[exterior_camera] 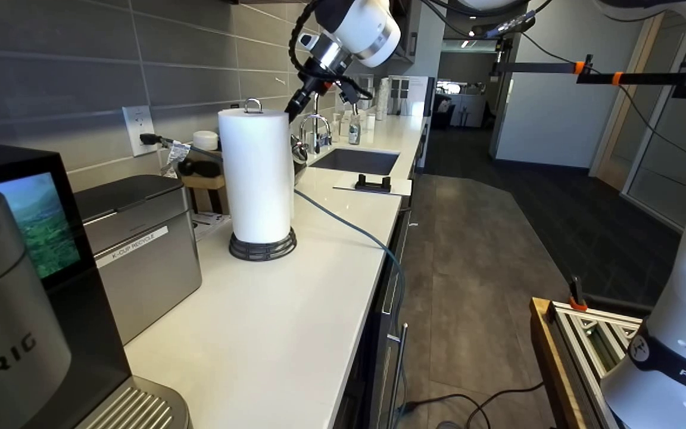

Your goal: Tear one paper towel from the roll.

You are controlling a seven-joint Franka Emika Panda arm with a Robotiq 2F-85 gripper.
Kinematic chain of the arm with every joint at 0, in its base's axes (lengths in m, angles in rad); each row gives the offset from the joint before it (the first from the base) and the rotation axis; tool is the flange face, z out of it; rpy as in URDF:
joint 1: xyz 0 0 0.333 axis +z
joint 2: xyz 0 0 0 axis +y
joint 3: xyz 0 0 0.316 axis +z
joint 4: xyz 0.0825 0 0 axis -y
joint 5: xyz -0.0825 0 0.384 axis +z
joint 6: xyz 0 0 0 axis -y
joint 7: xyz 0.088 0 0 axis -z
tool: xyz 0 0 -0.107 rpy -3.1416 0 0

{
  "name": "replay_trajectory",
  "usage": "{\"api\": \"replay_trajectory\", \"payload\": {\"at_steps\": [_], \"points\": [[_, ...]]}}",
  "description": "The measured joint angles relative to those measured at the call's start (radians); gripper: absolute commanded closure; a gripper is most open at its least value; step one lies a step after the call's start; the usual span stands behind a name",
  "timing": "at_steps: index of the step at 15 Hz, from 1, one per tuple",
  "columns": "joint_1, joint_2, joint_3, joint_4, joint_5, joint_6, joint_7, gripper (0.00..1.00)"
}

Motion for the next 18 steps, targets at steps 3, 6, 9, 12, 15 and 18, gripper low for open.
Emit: {"api": "replay_trajectory", "payload": {"at_steps": [3, 6, 9, 12, 15, 18], "points": [[0.004, -0.055, 0.002, -0.064, -0.049, 0.000, 0.042, 1.00], [0.007, -0.130, 0.002, -0.151, -0.101, -0.001, 0.090, 1.00], [0.017, -0.197, 0.000, -0.221, -0.136, -0.027, 0.159, 1.00], [0.027, -0.249, -0.001, -0.264, -0.157, -0.104, 0.202, 1.00], [0.043, -0.287, -0.002, -0.283, -0.166, -0.212, 0.234, 1.00], [0.063, -0.304, -0.002, -0.284, -0.163, -0.307, 0.245, 1.00]]}}
